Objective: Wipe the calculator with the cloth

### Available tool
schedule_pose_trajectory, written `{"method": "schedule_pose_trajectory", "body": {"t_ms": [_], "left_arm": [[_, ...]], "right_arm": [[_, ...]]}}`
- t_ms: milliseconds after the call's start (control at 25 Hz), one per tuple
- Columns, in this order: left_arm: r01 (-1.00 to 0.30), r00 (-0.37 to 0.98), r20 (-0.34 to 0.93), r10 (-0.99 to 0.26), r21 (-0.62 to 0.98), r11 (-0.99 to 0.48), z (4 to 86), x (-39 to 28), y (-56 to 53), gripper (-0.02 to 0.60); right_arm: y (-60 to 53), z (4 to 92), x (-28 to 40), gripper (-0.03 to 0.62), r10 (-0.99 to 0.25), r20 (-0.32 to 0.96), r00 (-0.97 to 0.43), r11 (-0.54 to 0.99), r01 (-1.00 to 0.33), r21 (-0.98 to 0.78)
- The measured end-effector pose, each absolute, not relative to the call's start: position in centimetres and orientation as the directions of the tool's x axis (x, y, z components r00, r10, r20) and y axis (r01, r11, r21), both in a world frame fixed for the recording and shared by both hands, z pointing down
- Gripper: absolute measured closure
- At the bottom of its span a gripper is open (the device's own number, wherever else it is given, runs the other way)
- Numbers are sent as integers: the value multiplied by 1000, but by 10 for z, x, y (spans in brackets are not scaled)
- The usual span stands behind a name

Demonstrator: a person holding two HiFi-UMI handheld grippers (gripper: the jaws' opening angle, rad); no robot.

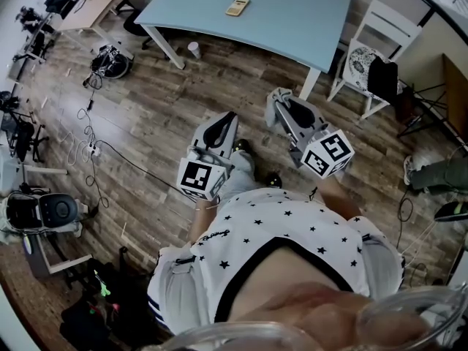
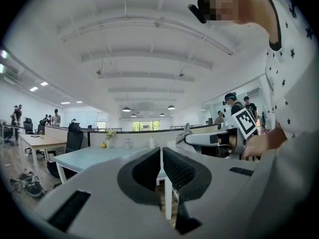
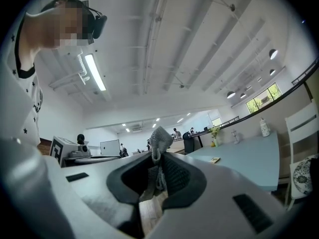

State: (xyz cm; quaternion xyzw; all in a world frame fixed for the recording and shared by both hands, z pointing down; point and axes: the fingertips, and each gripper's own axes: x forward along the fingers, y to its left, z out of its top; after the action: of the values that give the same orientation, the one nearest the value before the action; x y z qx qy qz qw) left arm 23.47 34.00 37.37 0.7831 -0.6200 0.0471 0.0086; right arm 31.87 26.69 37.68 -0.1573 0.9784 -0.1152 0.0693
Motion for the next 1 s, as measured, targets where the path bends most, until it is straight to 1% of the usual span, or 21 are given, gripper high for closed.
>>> {"method": "schedule_pose_trajectory", "body": {"t_ms": [480,640,1000], "left_arm": [[-953,297,60,-953,-48,-300,369,197,291,541],[-945,322,52,-945,-42,-324,370,184,270,541],[-936,345,58,-937,-52,-348,371,145,226,542]], "right_arm": [[229,370,286,545,-387,-104,-916,907,-358,-224],[209,375,277,545,-424,-84,-902,889,-396,-228],[172,376,237,544,-434,-64,-899,883,-410,-227]]}}
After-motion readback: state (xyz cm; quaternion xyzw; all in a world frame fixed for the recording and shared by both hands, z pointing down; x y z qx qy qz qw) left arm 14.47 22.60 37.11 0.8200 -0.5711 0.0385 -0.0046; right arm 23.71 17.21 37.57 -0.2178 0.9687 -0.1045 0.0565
